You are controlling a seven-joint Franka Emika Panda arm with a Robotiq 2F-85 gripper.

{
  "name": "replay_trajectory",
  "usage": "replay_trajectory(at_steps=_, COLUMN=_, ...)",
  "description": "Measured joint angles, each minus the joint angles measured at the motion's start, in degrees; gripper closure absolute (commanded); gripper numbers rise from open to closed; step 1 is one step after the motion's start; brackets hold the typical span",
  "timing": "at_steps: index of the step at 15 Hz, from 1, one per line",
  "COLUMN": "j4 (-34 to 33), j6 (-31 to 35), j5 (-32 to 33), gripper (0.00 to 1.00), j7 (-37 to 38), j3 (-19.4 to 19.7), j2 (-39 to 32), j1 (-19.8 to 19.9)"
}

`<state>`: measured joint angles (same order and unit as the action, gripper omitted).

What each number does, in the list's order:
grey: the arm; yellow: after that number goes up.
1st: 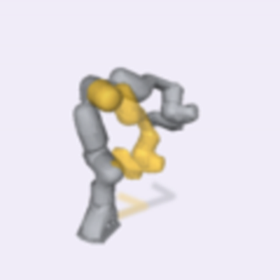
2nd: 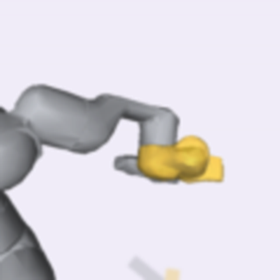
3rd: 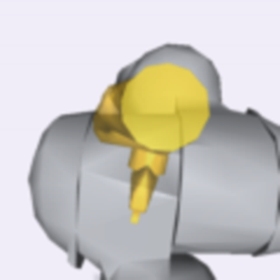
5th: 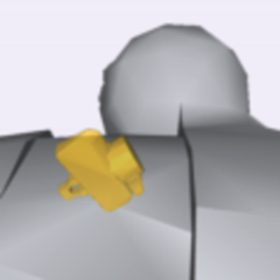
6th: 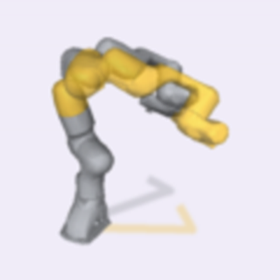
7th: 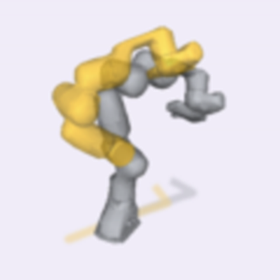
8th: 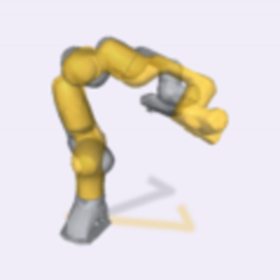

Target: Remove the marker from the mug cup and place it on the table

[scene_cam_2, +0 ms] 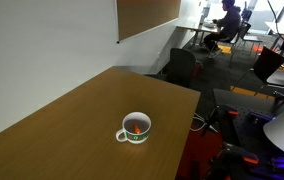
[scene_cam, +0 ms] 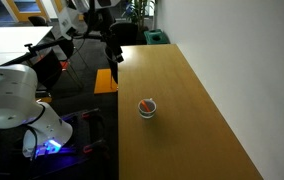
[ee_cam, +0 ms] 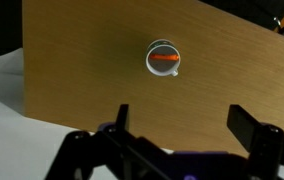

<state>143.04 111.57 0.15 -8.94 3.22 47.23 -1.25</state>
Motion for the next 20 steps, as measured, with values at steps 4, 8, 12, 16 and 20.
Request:
replay_trajectory(at_steps=4, j4=-0.7, j6=8.1, j5=1.4, gripper=0.00, j7=-2.4, j3=-0.1, j2=-6.3, j1=-0.1)
replay_trajectory(at_steps=8, j4=-2.0, j6=13.6, j5=0.8, gripper=0.00, j7=-8.2, j3=2.0, j2=-13.0, j1=-1.1)
replay_trajectory(at_steps=12, j4=-2.7, j6=17.8, j5=-4.0, gripper=0.00, j7=-18.4, j3=6.0, j2=-18.7, j1=-4.3)
replay_trajectory(at_steps=16, j4=-3.2, j6=18.3, j5=-14.3, gripper=0.00, j7=-31.5, j3=10.6, j2=-22.7, j1=-8.1)
replay_trajectory(at_steps=20, j4=-4.6, j6=16.9, j5=-25.4, gripper=0.00, j7=-44.6, j3=13.2, j2=-26.3, j1=-9.5)
